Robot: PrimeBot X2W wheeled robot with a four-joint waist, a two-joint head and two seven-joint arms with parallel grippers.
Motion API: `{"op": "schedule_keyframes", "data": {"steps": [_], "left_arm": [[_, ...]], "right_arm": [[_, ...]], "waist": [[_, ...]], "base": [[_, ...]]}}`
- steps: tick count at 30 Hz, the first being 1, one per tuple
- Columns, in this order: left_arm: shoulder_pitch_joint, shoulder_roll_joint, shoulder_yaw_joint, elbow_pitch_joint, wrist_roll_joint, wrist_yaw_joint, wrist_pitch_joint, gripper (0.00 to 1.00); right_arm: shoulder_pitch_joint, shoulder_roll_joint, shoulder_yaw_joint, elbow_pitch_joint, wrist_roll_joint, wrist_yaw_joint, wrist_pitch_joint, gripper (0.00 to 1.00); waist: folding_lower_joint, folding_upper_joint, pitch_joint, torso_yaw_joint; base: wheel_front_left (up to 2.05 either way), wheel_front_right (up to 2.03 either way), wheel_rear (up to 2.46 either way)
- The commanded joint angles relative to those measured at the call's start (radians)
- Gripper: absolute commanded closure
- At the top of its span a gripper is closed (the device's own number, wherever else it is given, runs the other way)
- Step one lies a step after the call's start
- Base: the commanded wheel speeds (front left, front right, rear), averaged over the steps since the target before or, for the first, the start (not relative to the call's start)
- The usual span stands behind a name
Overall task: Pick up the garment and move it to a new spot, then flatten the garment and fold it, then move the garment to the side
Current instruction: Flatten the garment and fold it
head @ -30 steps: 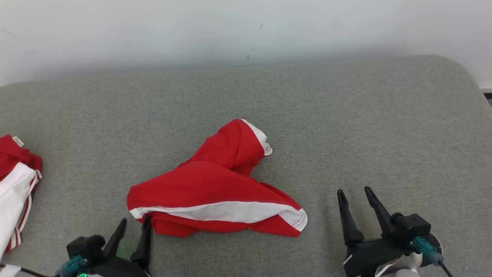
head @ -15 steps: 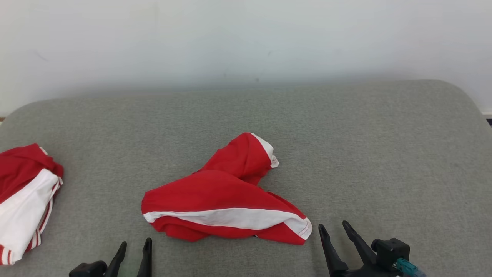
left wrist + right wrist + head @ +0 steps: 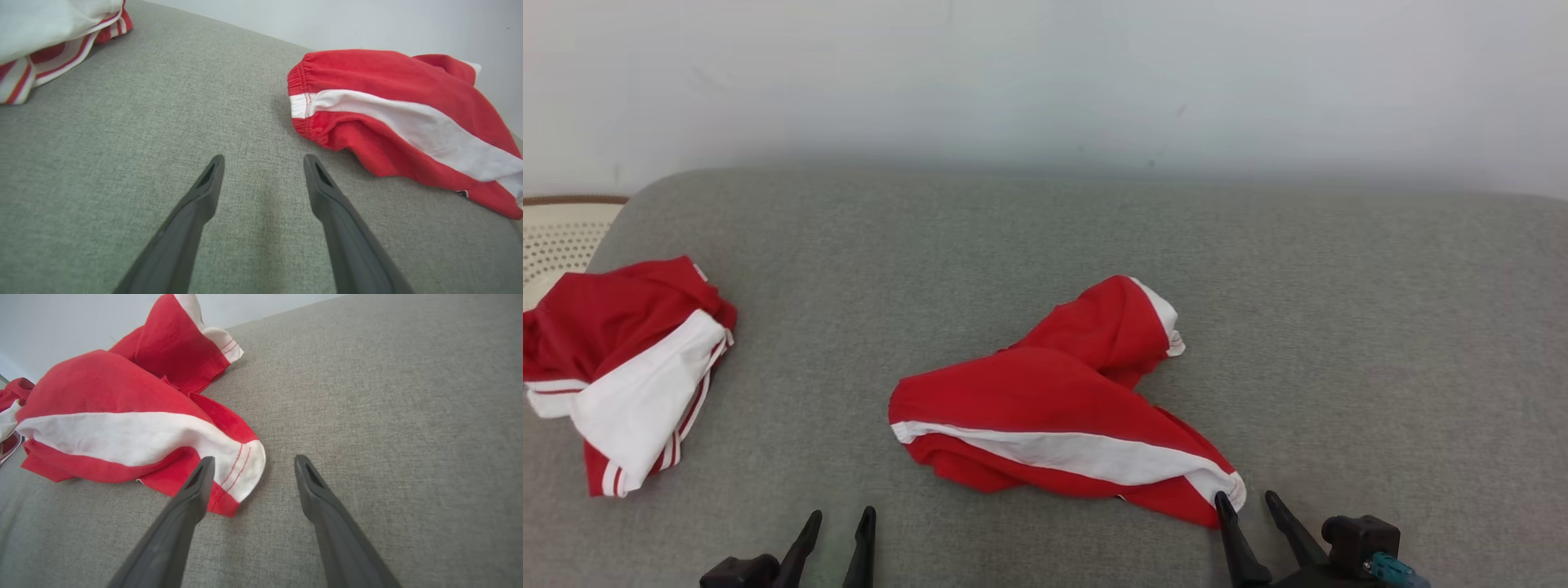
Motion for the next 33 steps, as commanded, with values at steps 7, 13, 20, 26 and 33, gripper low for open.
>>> {"op": "schedule_keyframes", "data": {"steps": [7,13,20,26,33], "left_arm": [[-0.014,0.002,-0.005,-0.008,-0.012,0.000,-0.001,0.00],[-0.017,0.001,0.003,-0.015,-0.016,0.000,-0.001,0.00],[-0.040,0.002,-0.048,-0.017,-0.044,0.000,-0.001,0.00],[-0.064,0.017,-0.120,0.001,-0.141,0.000,-0.001,0.00],[-0.101,0.062,-0.202,0.014,-0.256,0.000,-0.001,0.00]], "right_arm": [[-0.019,0.009,-0.015,0.035,0.035,0.000,0.000,0.33],[-0.032,-0.002,-0.007,0.036,0.042,0.000,0.000,1.00],[-0.028,-0.034,-0.003,-0.001,0.005,0.000,0.000,1.00],[-0.016,-0.059,0.016,-0.009,-0.011,0.000,0.000,1.00],[-0.027,-0.074,0.038,-0.005,-0.009,0.000,0.000,1.00]], "waist": [[0.0001,0.0000,0.037,0.051],[0.0001,0.0000,0.049,0.050],[0.0001,0.0000,0.051,0.008],[0.0001,0.0000,0.043,-0.039],[0.0001,0.0000,0.048,-0.077]], "base": [[0.00,0.00,0.00],[0.00,0.00,0.00],[0.00,0.00,0.00],[0.00,0.00,0.00],[0.00,0.00,0.00]]}}
